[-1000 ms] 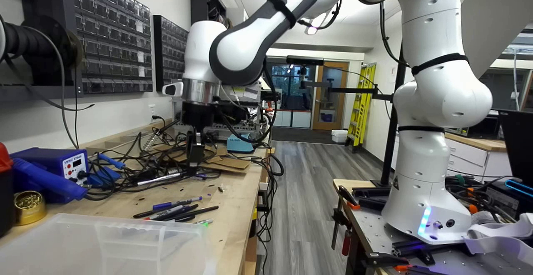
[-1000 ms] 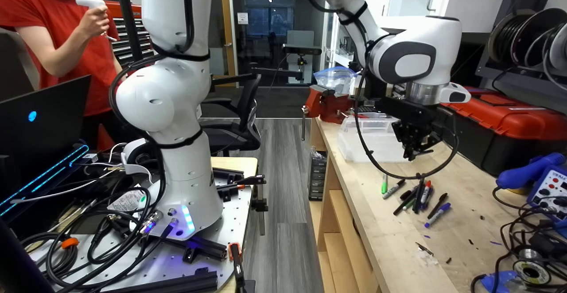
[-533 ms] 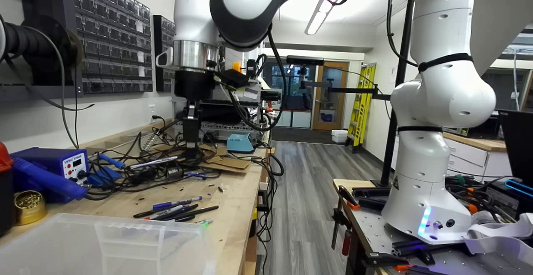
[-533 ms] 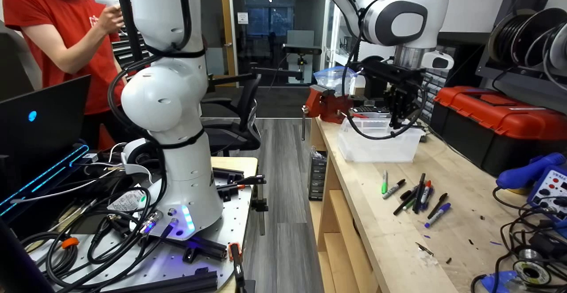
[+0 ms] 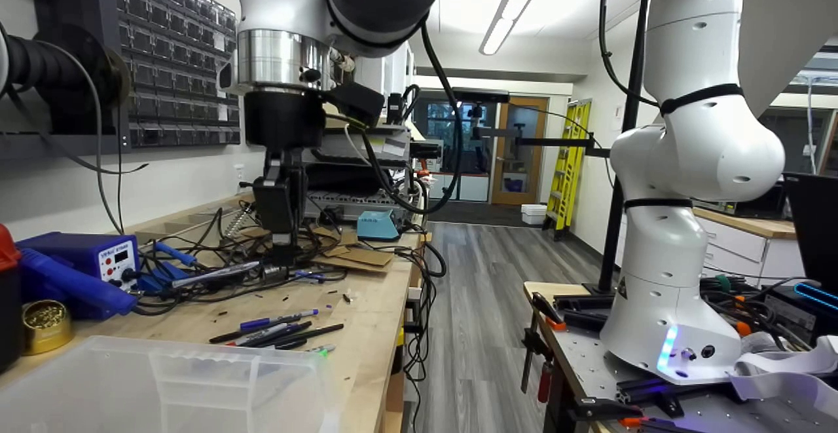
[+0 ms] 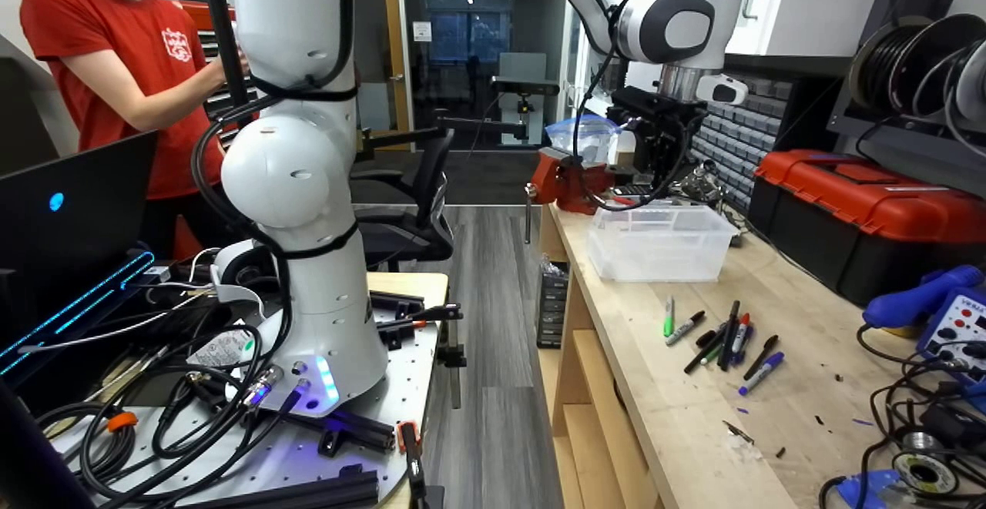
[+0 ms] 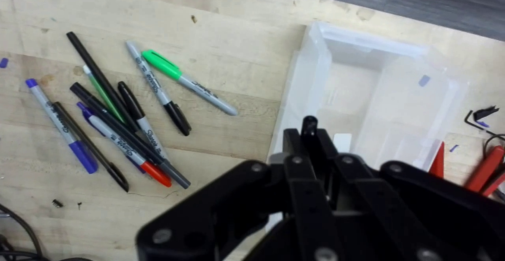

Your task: Pick up one pen and put it in the bowl

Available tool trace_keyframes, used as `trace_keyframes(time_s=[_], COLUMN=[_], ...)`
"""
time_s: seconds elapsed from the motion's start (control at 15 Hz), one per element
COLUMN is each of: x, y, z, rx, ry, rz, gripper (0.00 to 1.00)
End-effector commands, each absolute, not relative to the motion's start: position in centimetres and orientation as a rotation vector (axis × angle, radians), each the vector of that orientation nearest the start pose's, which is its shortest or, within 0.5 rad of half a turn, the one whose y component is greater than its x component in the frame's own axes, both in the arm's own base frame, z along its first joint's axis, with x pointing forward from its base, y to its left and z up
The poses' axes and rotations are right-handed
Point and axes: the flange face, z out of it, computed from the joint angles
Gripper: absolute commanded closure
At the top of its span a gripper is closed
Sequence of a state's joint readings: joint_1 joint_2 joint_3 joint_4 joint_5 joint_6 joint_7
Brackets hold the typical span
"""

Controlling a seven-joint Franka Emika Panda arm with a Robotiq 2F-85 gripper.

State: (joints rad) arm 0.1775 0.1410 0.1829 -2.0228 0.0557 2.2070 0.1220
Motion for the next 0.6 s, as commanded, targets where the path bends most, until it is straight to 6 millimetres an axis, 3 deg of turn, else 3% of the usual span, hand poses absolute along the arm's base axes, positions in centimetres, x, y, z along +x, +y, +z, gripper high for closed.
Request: trace_keyframes(time_s=[0.0, 0.27, 0.53], x=[55.5, 56.5, 57.5], y=[23.8, 26.8, 28.1], z=[37.5, 35.0, 32.5], rx=[-3.049, -3.034, -3.014], ry=[-0.260, -0.270, -0.294], rz=[0.017, 0.041, 0.035], gripper=[0.97, 0.97, 0.94])
